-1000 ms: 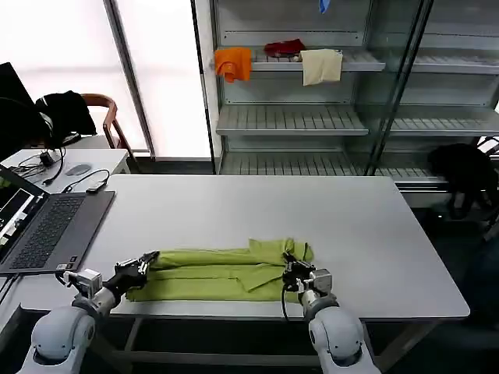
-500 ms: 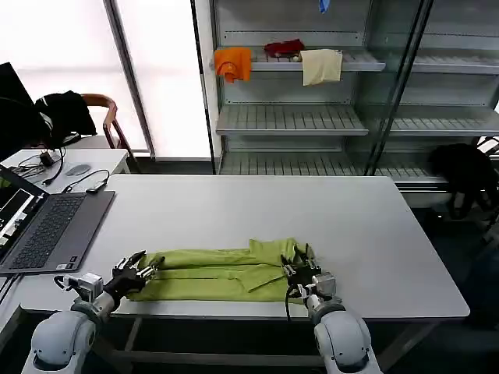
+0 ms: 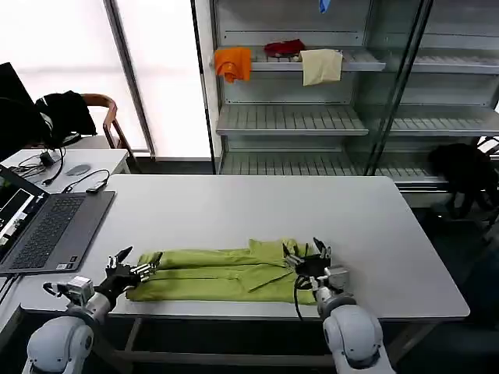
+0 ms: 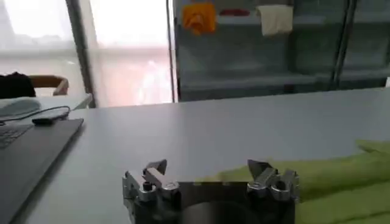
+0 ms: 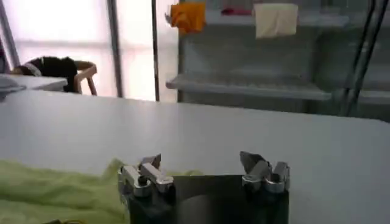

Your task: Fold and organize the clothes.

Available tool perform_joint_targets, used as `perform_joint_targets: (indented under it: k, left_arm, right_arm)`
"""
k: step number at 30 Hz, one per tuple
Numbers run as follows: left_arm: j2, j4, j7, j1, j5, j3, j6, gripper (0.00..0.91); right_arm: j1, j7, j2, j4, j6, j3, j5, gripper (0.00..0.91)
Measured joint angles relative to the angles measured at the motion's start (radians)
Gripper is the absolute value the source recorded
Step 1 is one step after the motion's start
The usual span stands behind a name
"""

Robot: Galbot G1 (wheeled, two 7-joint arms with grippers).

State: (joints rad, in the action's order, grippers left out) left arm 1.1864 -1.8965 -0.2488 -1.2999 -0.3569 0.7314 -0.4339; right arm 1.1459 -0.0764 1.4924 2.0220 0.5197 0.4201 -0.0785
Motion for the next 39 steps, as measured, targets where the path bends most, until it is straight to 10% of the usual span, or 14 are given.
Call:
perform_joint_targets:
  k: [9, 21, 31, 39]
  left_arm:
    - [0.069, 0.011, 0.128, -0.021, -0.036, -0.011, 0.052, 0.907]
    - [0.127, 0.031, 0.212, -0.02, -0.027, -0.037, 0.075, 0.645]
    - [0.148, 0.038, 0.233, -0.031, 0.011, -0.054, 0.084, 0.04]
    - [0.163, 0.034, 0.226, -0.037, 0.048, -0.071, 0.087, 0.0]
  right_arm:
    - [-0.027, -0.011, -0.014, 0.01, -0.046, 0.02, -0.062, 0.907]
    - [-0.045, -0.013, -0.029, 0.008, -0.068, 0.036, -0.082, 0.907]
    - [-0.048, -0.002, -0.029, 0.006, -0.066, 0.04, -0.092, 0.907]
    - [-0.05, 0.01, -0.036, 0.015, -0.056, 0.05, -0.1, 0.907]
